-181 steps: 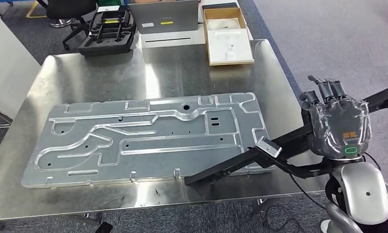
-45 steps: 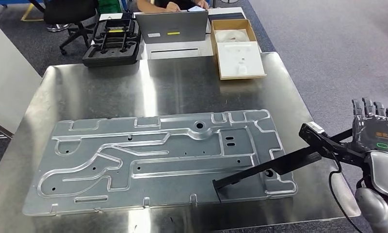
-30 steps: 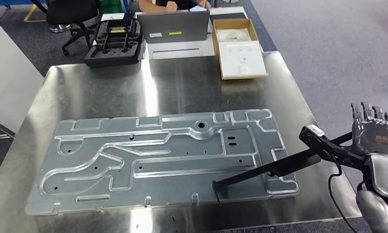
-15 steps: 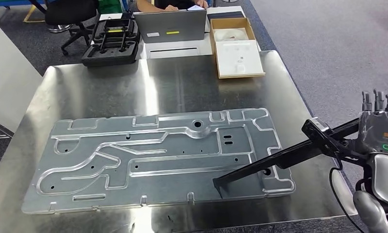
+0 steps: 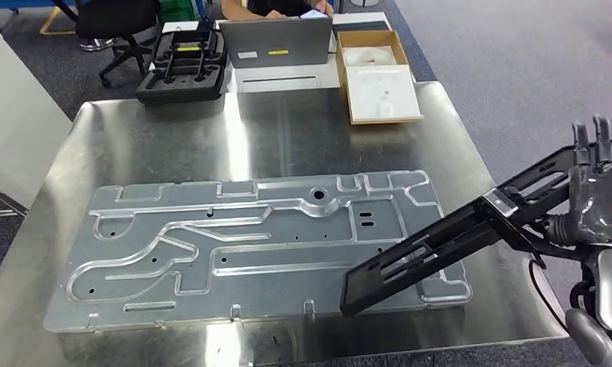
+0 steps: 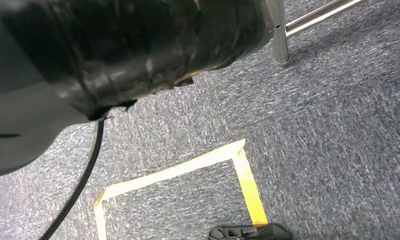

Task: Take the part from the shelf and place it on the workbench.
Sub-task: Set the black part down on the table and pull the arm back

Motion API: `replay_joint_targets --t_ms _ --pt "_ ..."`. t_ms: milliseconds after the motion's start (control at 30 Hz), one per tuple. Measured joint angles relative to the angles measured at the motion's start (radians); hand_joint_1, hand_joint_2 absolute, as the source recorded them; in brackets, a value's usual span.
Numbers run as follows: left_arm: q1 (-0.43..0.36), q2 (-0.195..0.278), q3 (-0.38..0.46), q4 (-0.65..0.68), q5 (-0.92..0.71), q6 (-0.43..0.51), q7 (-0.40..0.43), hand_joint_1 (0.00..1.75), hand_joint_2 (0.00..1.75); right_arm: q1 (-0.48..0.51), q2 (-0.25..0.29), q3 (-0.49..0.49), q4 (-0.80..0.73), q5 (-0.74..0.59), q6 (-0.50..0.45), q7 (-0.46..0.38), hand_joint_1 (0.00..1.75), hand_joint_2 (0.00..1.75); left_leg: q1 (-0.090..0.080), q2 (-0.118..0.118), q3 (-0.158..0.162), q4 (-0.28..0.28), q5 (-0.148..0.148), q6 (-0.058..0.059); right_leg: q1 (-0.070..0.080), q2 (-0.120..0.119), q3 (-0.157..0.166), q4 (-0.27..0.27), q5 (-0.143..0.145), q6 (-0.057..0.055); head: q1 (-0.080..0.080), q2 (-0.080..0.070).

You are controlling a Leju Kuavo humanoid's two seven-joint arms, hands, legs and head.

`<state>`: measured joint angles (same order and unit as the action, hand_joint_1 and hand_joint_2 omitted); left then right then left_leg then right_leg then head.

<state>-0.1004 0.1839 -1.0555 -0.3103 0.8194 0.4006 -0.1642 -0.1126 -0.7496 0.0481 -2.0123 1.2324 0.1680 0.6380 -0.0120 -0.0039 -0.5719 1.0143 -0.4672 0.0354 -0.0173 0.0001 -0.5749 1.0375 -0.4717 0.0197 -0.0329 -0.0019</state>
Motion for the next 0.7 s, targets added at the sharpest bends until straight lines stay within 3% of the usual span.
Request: replay_joint_targets --t_ms 133,167,267,300,333,367,433,500,633,700 --pt "0.001 -0.001 0.000 -0.002 0.000 0.001 -0.002 0.00 0.00 0.004 -0.017 0.020 -0.002 0.018 -0.009 -0.009 0.00 0.00 0.002 0.000 -0.012 0.021 -0.017 -0.019 0.001 -0.001 0.002 -0.008 0.007 -0.022 -0.002 0.000" --pt "0.000 -0.002 0.000 -0.002 0.000 0.002 -0.003 0.00 0.00 0.004 -0.021 0.024 -0.003 0.020 -0.009 -0.011 0.00 0.00 0.004 0.000 -0.027 0.056 -0.040 -0.024 -0.001 -0.002 0.003 -0.010 0.010 -0.027 -0.003 0.000" --pt "0.002 -0.005 0.000 -0.003 -0.002 0.003 -0.002 0.00 0.00 0.005 -0.027 0.035 -0.003 0.022 -0.010 -0.012 0.00 0.00 0.008 0.000 -0.112 0.240 -0.131 -0.035 0.001 -0.004 -0.003 -0.010 0.013 -0.032 -0.007 0.000" --pt "0.003 -0.006 0.000 -0.004 -0.003 0.003 -0.001 0.00 0.00 0.005 -0.027 0.037 -0.003 0.020 -0.010 -0.012 0.00 0.00 0.008 0.000 -0.129 0.278 -0.139 -0.036 0.002 -0.003 -0.004 -0.010 0.013 -0.033 -0.007 0.000" --pt "0.004 -0.008 0.000 -0.004 -0.004 0.004 0.000 0.00 0.00 0.006 -0.027 0.038 -0.003 0.016 -0.010 -0.011 0.00 0.00 0.009 0.000 -0.127 0.277 -0.127 -0.035 0.002 -0.003 -0.004 -0.009 0.013 -0.033 -0.007 0.000" --pt "0.005 -0.009 0.000 -0.004 -0.005 0.006 0.000 0.00 0.00 0.007 -0.027 0.039 -0.003 0.007 -0.009 -0.009 0.00 0.00 0.009 0.000 -0.106 0.236 -0.099 -0.032 0.002 -0.001 -0.003 -0.009 0.013 -0.032 -0.007 0.000" --pt "0.004 -0.009 0.000 -0.006 -0.007 0.011 0.003 0.00 0.00 0.011 -0.027 0.040 -0.003 -0.034 0.000 0.005 0.00 0.00 0.007 0.000 -0.035 0.095 -0.035 -0.024 0.004 0.001 -0.001 -0.008 0.012 -0.031 -0.007 0.000" --pt "0.002 -0.008 0.000 -0.008 -0.008 0.017 0.006 0.00 0.00 0.018 -0.026 0.040 -0.001 -0.099 0.028 0.030 0.00 0.00 0.002 -0.001 0.007 0.006 -0.011 -0.015 0.005 0.003 -0.002 -0.010 0.013 -0.025 -0.006 0.000" --pt "0.003 -0.008 0.000 -0.014 -0.006 0.021 0.014 0.00 0.00 0.035 -0.016 0.040 0.009 -0.192 0.098 0.060 0.00 0.00 0.003 0.000 0.016 -0.022 0.000 0.004 0.004 0.004 -0.007 -0.007 0.009 -0.005 -0.005 0.000" --pt "0.003 -0.008 0.000 -0.017 -0.004 0.022 0.016 0.00 0.00 0.039 -0.002 0.036 0.016 -0.210 0.105 0.062 0.00 0.00 0.007 0.002 0.022 -0.036 0.008 0.014 0.004 0.004 -0.041 0.067 -0.037 0.000 0.000 0.000"
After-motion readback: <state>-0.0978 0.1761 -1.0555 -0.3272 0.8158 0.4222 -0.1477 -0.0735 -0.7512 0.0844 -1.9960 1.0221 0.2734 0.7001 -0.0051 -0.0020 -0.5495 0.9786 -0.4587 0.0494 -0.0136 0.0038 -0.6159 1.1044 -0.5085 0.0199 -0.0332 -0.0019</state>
